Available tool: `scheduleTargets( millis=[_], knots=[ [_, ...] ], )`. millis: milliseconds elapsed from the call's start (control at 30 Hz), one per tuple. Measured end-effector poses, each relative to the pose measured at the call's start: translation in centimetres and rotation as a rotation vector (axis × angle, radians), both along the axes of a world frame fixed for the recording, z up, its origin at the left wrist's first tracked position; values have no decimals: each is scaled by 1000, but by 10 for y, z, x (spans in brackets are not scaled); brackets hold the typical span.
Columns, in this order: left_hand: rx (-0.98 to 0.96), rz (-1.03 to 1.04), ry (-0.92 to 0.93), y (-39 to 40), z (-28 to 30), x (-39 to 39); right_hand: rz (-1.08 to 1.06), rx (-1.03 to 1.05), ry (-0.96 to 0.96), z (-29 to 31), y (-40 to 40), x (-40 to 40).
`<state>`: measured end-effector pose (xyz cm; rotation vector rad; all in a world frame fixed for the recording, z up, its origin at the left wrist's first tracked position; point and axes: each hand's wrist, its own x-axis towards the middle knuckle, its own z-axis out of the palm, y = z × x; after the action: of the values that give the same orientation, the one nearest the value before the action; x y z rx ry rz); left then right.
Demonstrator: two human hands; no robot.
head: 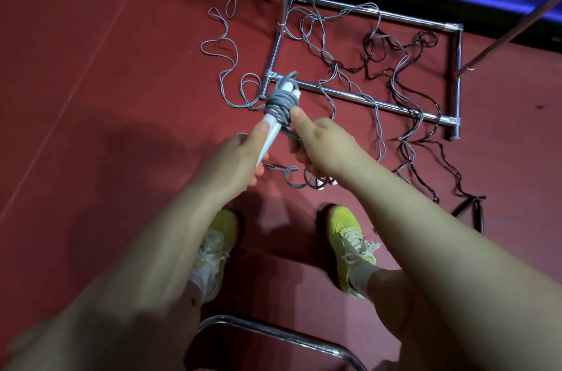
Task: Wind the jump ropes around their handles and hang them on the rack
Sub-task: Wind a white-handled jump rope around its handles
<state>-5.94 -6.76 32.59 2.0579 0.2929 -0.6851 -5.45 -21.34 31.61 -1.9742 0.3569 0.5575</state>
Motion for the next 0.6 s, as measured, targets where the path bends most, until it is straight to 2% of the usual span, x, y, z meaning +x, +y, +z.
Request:
scheduleTargets(
  millis=[133, 233, 300, 400, 500, 600],
  knots=[
    [192, -104, -196, 4, -2, 2, 8, 193, 66, 1, 1, -3],
    [206, -151, -260, 4, -4, -1, -38, 209, 78, 2, 1, -4],
    [177, -159, -237, 6, -6, 0, -82, 229, 72, 1, 0, -3],
    [-45, -138, -22, 8, -5, 2, -158, 329, 34, 2, 1, -2],
    [-386, -67, 380, 6, 9, 0, -204, 495, -6, 7, 2, -2],
    [-681, -76, 536, 5, 14, 1, -147, 636, -36, 11, 1, -5]
  ],
)
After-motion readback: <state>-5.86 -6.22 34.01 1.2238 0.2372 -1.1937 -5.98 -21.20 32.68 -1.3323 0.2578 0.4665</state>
